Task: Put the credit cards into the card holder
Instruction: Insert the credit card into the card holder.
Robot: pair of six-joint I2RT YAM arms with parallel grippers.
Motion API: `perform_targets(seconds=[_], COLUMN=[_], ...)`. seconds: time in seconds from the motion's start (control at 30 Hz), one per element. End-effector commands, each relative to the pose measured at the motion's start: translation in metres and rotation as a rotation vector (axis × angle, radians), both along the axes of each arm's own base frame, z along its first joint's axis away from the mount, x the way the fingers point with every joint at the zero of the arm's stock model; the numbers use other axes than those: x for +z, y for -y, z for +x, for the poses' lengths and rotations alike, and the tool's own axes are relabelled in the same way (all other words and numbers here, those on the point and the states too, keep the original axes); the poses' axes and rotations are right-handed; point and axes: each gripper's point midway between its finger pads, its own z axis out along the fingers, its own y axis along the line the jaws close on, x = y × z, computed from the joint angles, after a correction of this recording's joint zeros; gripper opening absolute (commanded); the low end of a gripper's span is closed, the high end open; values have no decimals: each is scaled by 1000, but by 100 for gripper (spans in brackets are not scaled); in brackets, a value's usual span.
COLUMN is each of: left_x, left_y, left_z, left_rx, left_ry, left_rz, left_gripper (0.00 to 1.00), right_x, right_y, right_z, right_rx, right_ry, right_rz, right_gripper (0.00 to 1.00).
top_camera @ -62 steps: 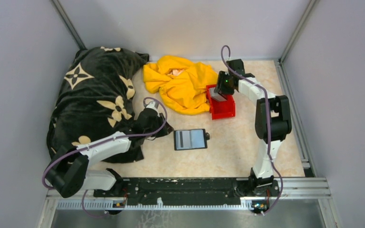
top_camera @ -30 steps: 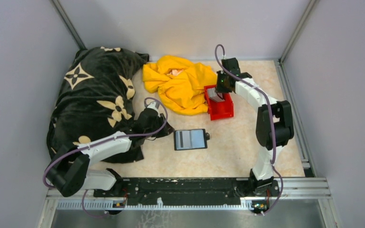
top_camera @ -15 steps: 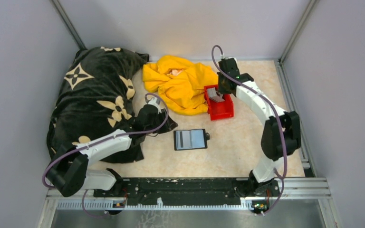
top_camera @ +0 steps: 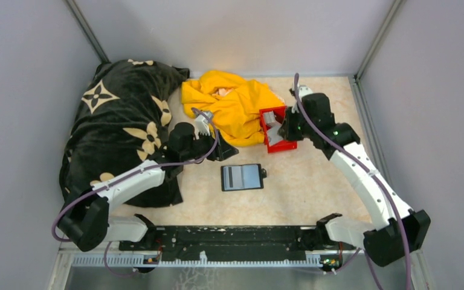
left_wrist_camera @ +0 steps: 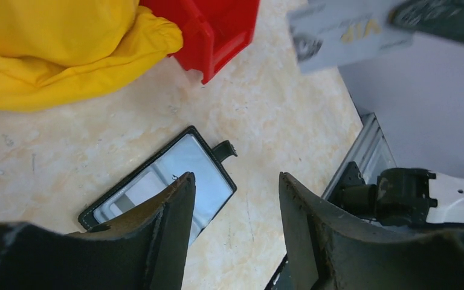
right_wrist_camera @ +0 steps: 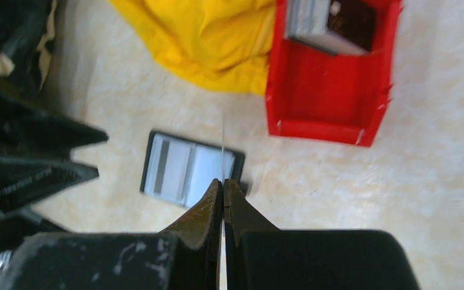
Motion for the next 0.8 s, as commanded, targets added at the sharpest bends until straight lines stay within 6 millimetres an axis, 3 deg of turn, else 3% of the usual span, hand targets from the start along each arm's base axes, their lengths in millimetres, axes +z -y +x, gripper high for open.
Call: perform_targets(seconds=[0.0, 0.17, 0.3, 0.5, 0.77], left_x=[55, 72, 73, 58, 48], left_y=[10, 19, 29, 38, 38], left_z=[-9, -25, -41, -61, -76], left_rx=[-156, -311, -472, -664, -785], left_ry=[180, 258, 254, 173, 115], left_rz=[-91, -116, -132, -157, -178], left_gripper=[64, 72, 74, 74, 73], right_x=[-8, -11, -10, -13, -16], right_y=[-30, -47, -57, -69, -79], right_z=[-52, -91, -111, -126, -127], right_rx=[209, 336, 403, 479, 528], right_ry=[-83, -120, -146, -193, -228], right_rz=[143, 284, 373, 464, 523], right_gripper=[0, 0, 0, 0, 0])
